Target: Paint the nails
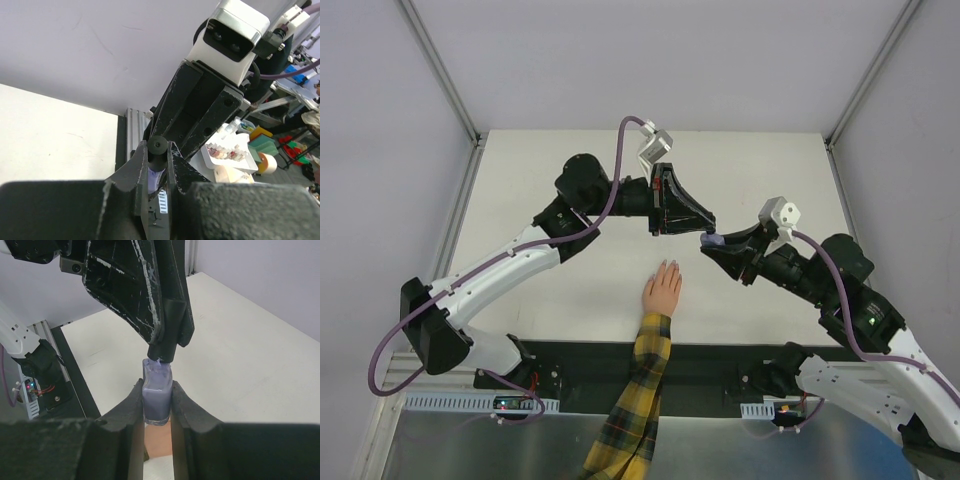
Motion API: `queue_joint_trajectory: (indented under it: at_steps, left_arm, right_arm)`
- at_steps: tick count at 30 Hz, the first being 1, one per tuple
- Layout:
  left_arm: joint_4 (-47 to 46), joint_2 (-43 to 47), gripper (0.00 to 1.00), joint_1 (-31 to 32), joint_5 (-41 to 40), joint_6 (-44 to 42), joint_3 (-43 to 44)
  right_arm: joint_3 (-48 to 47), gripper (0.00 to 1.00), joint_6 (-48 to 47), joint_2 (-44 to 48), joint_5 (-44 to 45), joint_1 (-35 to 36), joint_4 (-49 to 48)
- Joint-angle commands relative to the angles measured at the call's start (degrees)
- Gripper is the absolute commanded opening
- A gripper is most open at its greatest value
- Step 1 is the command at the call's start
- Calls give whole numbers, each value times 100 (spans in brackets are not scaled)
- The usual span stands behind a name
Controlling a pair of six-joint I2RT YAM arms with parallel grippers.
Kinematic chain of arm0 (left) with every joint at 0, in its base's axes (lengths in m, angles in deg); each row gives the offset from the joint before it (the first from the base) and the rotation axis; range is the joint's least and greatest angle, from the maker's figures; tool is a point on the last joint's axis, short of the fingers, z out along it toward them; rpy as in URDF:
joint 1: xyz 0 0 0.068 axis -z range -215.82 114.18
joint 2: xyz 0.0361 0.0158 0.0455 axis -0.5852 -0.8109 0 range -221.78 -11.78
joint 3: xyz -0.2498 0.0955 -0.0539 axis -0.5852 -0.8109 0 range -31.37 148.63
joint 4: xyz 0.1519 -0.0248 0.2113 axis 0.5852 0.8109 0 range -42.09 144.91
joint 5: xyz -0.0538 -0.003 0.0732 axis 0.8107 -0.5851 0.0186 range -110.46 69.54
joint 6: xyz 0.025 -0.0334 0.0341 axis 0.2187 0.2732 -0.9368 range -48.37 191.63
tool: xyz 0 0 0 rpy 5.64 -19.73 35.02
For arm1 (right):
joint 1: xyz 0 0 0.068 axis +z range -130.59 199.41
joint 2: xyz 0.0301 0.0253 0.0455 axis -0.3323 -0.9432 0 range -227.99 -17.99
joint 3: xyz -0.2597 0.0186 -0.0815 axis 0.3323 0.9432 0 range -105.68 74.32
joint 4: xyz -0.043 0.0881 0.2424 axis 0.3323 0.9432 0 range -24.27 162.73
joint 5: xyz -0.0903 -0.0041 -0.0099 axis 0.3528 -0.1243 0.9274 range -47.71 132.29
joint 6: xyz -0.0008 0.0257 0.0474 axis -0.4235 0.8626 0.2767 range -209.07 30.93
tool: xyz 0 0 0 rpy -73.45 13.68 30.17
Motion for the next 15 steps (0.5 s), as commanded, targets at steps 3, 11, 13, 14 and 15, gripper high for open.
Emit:
queue_joint_trajectory:
  at_steps: [3, 11, 13, 14, 15]
  left_arm:
    - [272, 350, 0, 55, -487, -405, 344]
    - [369, 438, 0, 55, -638, -476, 397]
    - [369, 429, 0, 55, -637, -458, 405]
    - [369, 429, 0, 55, -655, -458, 397]
    - [378, 438, 0, 55, -672, -458, 397]
  right_arm:
    - [-3, 0, 75, -7, 41, -7, -356]
    - [94, 0, 119, 98, 138, -7, -408]
    - [103, 0, 119, 107, 138, -7, -417]
    - [112, 0, 119, 116, 129, -16, -417]
    - [112, 0, 119, 116, 120, -7, -417]
